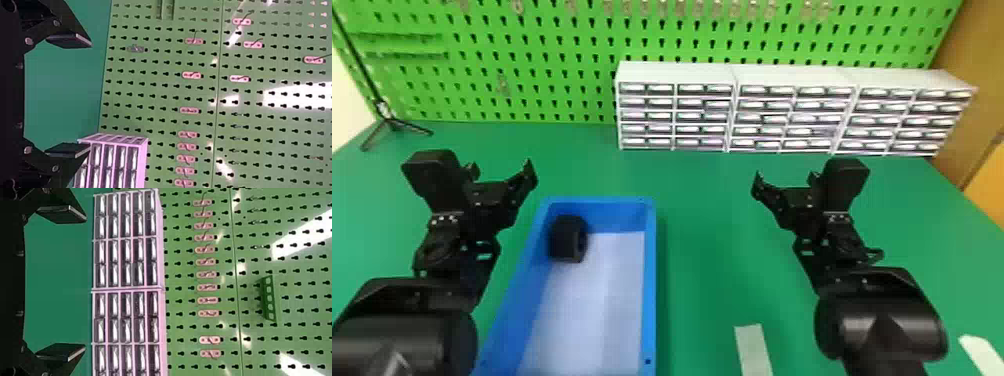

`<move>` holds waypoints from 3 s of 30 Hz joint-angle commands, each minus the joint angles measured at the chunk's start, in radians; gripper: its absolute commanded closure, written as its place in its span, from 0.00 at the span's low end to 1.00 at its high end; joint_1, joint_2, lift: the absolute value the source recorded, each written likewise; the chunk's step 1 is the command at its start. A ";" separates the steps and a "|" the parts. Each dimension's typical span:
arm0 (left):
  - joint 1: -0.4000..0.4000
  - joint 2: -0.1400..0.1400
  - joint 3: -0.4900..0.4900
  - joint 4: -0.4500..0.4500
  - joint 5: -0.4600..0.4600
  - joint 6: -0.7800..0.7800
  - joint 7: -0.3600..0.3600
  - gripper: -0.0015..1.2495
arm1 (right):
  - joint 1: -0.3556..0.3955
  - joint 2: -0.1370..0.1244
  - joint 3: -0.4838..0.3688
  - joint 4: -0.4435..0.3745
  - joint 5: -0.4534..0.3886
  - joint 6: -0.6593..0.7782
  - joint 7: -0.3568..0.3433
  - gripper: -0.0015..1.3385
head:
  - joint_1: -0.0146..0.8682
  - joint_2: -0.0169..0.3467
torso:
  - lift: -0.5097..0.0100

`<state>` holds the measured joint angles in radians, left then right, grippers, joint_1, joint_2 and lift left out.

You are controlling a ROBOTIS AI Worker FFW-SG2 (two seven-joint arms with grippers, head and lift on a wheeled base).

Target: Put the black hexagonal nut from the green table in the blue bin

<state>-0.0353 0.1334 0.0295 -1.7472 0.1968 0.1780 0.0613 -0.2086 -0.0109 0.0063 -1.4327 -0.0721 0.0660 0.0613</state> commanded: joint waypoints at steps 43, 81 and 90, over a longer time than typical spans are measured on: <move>0.002 0.000 0.001 0.000 0.000 0.001 0.000 0.27 | 0.000 0.002 -0.005 -0.002 0.002 0.002 0.000 0.11 | 0.79 0.12 | 0.80; -0.002 0.000 0.001 0.000 0.001 0.001 0.000 0.27 | 0.000 0.000 -0.005 -0.002 0.002 0.006 0.000 0.11 | 0.79 0.12 | 0.80; -0.002 0.000 0.001 0.000 0.001 0.001 0.000 0.27 | 0.001 0.000 -0.006 -0.002 0.002 0.006 0.000 0.11 | 0.79 0.12 | 0.80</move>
<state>-0.0374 0.1334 0.0306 -1.7472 0.1979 0.1795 0.0613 -0.2084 -0.0107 0.0002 -1.4343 -0.0706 0.0721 0.0613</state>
